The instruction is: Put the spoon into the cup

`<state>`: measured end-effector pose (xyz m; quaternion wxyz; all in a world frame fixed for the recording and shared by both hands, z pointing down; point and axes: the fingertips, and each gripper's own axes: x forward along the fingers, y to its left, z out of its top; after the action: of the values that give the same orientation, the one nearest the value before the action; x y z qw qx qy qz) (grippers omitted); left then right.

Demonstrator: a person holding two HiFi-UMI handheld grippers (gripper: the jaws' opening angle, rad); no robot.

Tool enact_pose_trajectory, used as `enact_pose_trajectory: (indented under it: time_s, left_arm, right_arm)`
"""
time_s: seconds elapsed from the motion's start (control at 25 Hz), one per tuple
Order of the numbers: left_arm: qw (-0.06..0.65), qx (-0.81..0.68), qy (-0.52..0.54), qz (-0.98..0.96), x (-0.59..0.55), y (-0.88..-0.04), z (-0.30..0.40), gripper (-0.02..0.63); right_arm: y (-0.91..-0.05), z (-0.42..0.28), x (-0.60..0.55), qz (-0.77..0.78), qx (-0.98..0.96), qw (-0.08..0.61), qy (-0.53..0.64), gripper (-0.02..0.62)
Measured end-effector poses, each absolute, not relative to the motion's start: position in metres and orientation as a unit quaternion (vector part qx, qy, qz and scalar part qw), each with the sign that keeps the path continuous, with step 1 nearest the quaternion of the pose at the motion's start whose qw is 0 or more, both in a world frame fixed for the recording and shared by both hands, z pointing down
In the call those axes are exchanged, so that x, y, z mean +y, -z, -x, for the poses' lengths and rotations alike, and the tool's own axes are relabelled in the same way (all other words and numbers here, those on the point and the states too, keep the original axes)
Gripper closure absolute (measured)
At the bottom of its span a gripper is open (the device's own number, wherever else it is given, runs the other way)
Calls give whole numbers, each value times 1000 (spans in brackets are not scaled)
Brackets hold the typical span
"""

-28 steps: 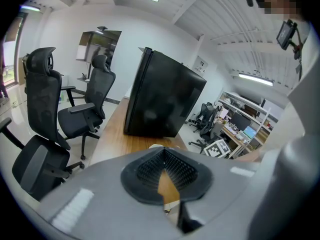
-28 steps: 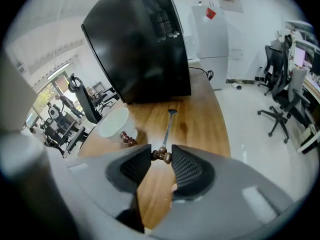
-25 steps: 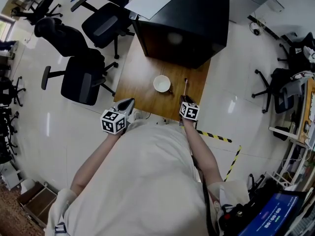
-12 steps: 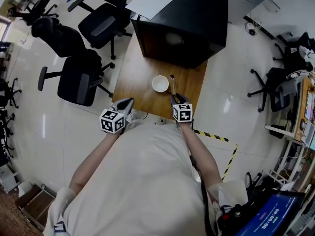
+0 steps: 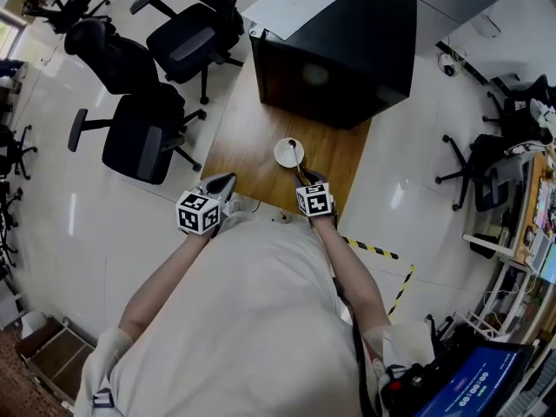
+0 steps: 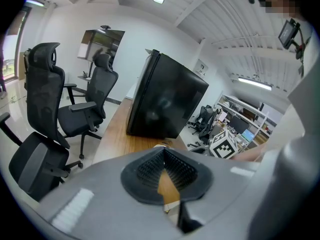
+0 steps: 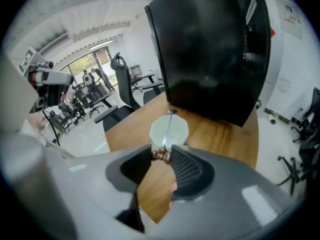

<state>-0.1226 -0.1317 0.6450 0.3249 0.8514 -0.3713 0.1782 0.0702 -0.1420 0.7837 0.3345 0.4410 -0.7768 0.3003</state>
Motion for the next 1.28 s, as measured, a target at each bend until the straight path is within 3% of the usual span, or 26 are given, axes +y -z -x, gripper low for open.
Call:
enact_pose_trajectory:
  time_s: [1.28]
  left_arm:
    - [326, -410, -166, -835, -133, -637, 146, 603]
  right_arm:
    - [-800, -63, -154, -416, -760, 374, -331, 468]
